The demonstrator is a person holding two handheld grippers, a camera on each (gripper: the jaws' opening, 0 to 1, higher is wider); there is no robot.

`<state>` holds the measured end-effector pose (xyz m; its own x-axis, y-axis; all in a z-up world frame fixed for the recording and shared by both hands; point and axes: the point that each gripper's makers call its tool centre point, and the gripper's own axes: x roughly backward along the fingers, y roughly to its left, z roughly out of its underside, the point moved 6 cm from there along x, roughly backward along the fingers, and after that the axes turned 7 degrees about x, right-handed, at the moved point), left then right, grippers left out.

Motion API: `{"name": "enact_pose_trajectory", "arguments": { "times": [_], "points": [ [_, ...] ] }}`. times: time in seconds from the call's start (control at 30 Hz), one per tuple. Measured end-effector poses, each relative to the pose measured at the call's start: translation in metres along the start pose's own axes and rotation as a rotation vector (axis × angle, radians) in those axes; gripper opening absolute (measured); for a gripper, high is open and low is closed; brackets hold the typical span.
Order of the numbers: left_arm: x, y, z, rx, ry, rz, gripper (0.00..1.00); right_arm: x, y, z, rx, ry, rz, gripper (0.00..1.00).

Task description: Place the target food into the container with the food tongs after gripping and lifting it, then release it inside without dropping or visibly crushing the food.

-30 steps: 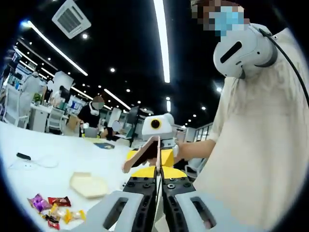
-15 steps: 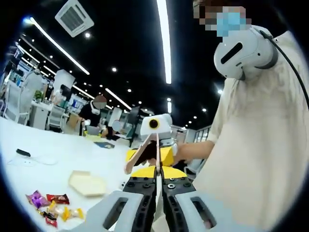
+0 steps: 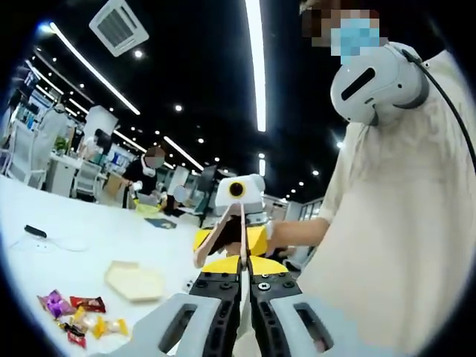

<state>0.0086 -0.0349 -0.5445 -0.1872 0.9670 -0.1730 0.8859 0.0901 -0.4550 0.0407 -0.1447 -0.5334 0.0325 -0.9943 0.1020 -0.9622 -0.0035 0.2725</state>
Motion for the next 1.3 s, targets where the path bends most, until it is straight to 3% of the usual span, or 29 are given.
{"name": "enact_pose_trajectory", "arguments": {
  "times": [0.3, 0.37, 0.83, 1.3],
  "points": [
    [-0.0004, 0.0020, 0.0017, 0.016, -0.005, 0.001, 0.00, -0.0014, -0.0014, 0.0004, -0.018, -0.017, 0.014, 0.28],
    [-0.0004, 0.0027, 0.0013, 0.016, -0.008, 0.000, 0.00, -0.0028, -0.0026, -0.0017, -0.003, -0.048, 0.036, 0.28],
    [0.0016, 0.0028, 0.0058, 0.010, 0.020, -0.015, 0.00, -0.0032, 0.0012, 0.0023, 0.011, 0.005, 0.019, 0.26],
    [0.0038, 0.0005, -0.0027, 0.002, -0.004, -0.021, 0.00, -0.0041, 0.0008, -0.0022, -0.030, -0.051, 0.034, 0.27]
  ]
}}
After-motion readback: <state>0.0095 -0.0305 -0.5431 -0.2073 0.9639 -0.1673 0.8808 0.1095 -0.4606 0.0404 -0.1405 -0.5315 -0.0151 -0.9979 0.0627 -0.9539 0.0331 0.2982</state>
